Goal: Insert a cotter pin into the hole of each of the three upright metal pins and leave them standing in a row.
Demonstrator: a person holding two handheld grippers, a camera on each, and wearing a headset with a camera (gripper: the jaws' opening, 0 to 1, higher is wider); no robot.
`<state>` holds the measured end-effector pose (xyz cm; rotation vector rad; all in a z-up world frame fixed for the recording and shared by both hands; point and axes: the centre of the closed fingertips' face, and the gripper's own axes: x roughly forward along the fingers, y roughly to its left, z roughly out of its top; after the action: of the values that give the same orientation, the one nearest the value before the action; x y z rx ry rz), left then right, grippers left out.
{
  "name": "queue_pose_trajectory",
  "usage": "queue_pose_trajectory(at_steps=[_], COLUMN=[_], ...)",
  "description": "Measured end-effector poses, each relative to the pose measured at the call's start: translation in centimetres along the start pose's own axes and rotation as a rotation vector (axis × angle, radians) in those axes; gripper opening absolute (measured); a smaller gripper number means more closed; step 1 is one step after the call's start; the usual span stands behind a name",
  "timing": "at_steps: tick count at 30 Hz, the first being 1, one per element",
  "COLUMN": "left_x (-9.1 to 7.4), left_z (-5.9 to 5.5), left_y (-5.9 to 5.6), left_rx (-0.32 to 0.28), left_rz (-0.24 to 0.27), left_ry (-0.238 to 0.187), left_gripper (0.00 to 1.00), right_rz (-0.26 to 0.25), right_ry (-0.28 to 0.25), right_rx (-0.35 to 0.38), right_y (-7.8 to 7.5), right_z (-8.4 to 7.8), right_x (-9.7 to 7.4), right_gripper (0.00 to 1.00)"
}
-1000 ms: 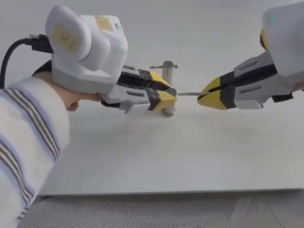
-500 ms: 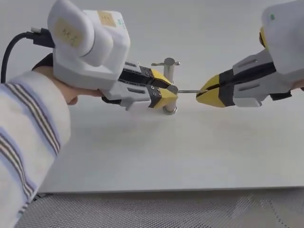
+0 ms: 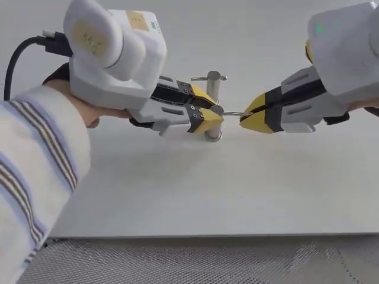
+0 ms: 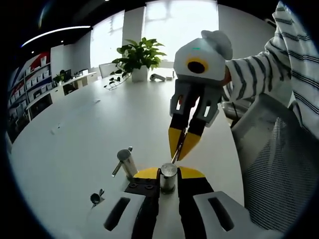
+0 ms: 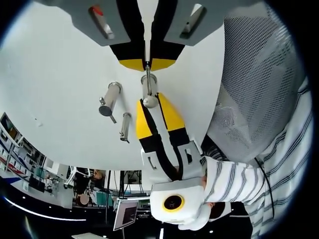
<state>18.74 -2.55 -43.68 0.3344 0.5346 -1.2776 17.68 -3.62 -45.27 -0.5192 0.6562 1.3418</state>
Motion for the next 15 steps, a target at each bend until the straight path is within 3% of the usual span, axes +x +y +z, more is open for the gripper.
queue_pose_trajectory(at_steps=[11, 13, 15], left_x=[0.14, 0.16, 0.17], left_z=[0.14, 0.13, 0.13], left_y=[-0.07, -0.02, 0.03], left_rx=[-0.004, -0.007, -0.011], left_rz=[0.008, 0.009, 0.009], left_ry=[0.008, 0.008, 0.008], left_gripper=[0.09, 0.09, 0.09], right_rz=[-0.006, -0.032, -0.044], right_ry=[-0.019, -0.02, -0.006], right_rx=[0.004, 0.068, 0.043], right_y=[-0.16, -0.49, -0.37], right_z=[0.67, 0.53, 0.14], right_x=[0.86, 0.8, 0.59], right_gripper=[0.0, 0.13, 0.27])
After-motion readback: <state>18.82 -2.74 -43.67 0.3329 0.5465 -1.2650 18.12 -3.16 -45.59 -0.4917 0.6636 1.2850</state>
